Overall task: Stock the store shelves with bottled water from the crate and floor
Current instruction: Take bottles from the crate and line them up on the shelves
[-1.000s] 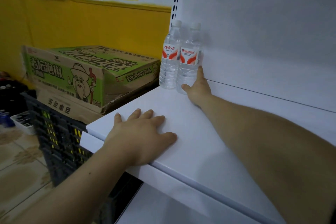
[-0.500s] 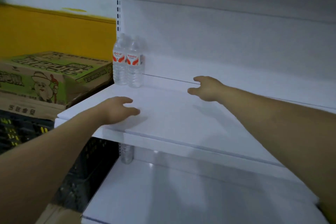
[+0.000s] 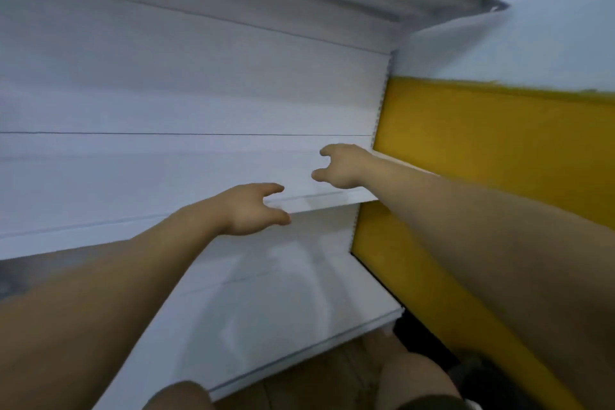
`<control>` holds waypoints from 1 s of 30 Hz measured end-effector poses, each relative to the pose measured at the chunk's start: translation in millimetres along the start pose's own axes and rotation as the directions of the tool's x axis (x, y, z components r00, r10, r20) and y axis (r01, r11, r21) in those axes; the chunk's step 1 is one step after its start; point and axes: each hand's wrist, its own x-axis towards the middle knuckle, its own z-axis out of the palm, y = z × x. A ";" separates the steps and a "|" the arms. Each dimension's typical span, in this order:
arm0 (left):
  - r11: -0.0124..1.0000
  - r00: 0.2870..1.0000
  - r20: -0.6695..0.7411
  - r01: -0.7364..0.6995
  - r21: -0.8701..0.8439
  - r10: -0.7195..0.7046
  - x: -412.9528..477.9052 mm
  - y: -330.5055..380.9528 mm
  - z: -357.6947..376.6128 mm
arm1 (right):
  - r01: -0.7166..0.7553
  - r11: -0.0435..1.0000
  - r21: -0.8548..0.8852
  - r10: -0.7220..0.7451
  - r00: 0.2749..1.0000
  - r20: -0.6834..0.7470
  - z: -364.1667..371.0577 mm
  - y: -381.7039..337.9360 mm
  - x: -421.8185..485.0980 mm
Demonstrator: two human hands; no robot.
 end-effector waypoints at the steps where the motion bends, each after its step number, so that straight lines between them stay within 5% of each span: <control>1: 0.999 0.998 0.041 -0.038 0.016 0.037 3.1 16.3 11.8 | -0.043 0.999 -0.027 0.043 0.999 0.011 2.6 19.7 -12.2; 8: 0.963 0.934 0.248 -0.269 0.012 0.258 7.0 110.0 83.9 | -0.348 0.935 -0.062 0.352 0.933 0.070 22.6 131.2 -100.9; 15: 0.874 0.774 0.454 -0.485 -0.022 0.441 9.4 164.6 153.6 | -0.671 0.739 -0.064 0.673 0.727 0.137 50.4 201.5 -181.4; 30: 0.608 0.408 0.758 -0.794 0.020 0.508 14.1 230.8 320.0 | -0.931 0.353 -0.087 0.903 0.315 0.293 140.9 259.3 -330.1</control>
